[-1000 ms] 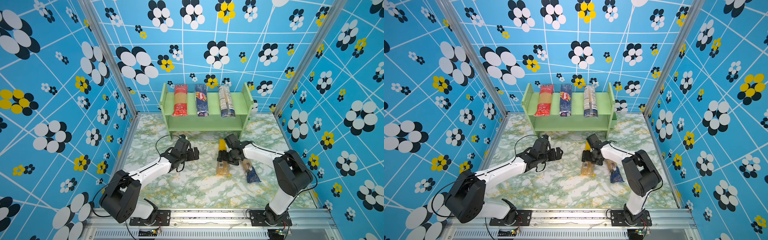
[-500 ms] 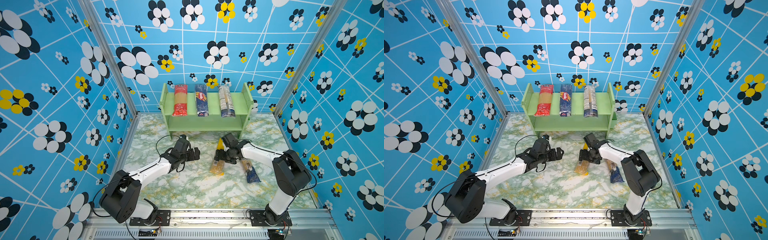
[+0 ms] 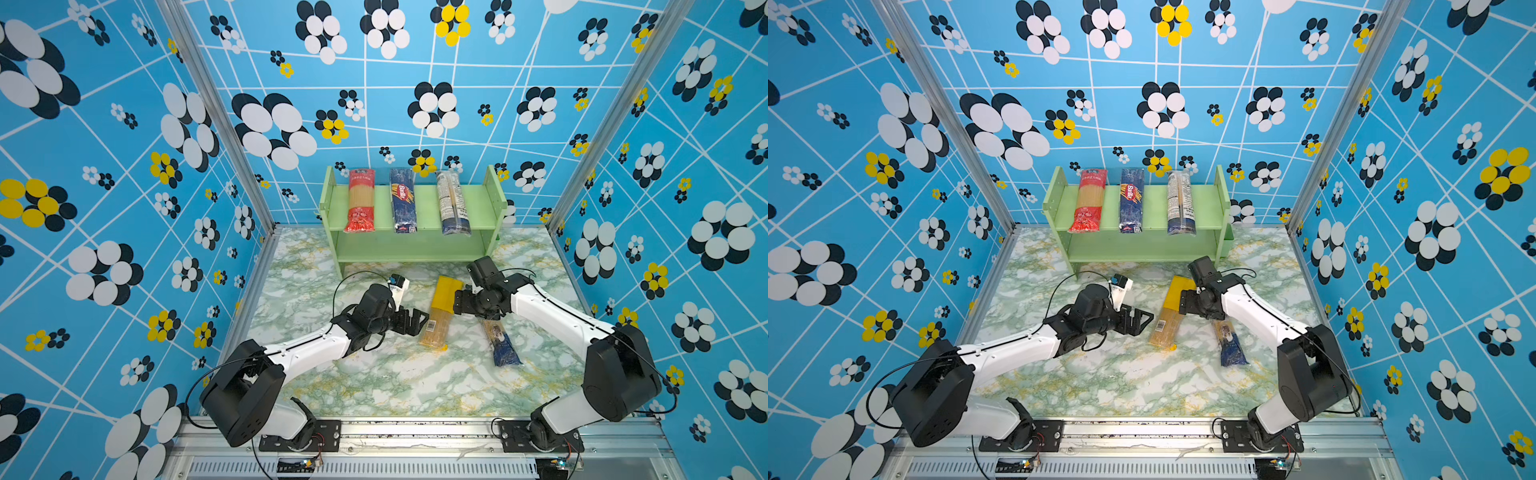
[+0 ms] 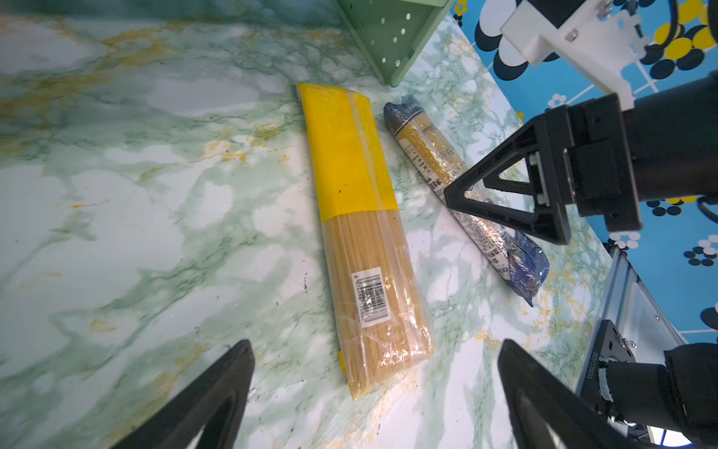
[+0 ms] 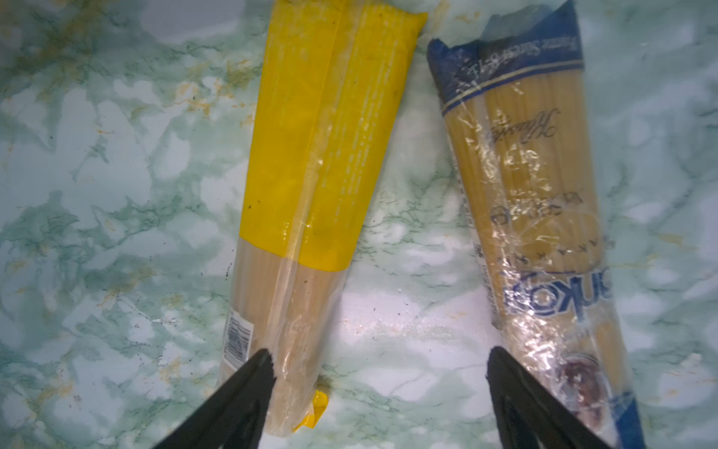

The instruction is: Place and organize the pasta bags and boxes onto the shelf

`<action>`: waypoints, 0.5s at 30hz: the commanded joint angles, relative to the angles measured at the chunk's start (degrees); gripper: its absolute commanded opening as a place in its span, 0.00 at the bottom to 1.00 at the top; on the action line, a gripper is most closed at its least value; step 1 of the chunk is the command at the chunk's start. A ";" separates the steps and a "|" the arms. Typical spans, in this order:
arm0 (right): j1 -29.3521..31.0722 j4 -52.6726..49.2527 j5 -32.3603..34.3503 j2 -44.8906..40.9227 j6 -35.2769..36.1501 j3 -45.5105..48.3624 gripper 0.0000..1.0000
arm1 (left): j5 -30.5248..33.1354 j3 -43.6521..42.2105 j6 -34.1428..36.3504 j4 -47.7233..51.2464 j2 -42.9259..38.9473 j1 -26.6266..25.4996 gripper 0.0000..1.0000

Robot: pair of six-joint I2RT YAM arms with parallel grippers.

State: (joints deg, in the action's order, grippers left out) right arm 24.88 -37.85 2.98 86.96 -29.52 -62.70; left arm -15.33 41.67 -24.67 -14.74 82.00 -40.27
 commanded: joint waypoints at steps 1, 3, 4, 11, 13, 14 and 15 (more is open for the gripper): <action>-0.80 -3.35 4.14 -2.43 0.89 1.31 0.88 | -2.72 -1.37 3.51 -6.70 1.56 -0.60 0.99; -1.04 -3.20 5.15 -3.06 0.71 1.82 0.88 | -3.55 -2.05 7.55 -9.09 2.31 -1.92 0.99; -1.07 -3.22 5.65 -3.19 0.69 2.03 0.88 | -3.52 -1.97 9.49 -8.96 2.70 -2.94 0.99; -1.23 1.38 6.48 -1.81 -2.44 3.66 0.88 | -0.83 -2.84 10.88 -10.87 4.12 -4.43 0.99; -1.16 3.42 7.38 -1.16 -3.71 4.45 0.87 | -0.18 -3.85 11.01 -12.34 4.20 -4.55 0.99; -1.16 4.25 7.71 -0.81 -4.10 4.67 0.87 | 0.07 -4.23 11.16 -12.96 4.35 -4.56 0.99; -1.06 5.14 8.17 -0.39 -4.59 4.92 0.87 | 0.40 -4.53 11.41 -13.44 4.64 -4.68 0.99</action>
State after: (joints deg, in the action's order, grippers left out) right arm 24.12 -35.81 8.71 85.06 -31.51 -59.13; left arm -16.03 38.70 -15.09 -24.75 85.82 -44.75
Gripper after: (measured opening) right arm 0.873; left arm 0.992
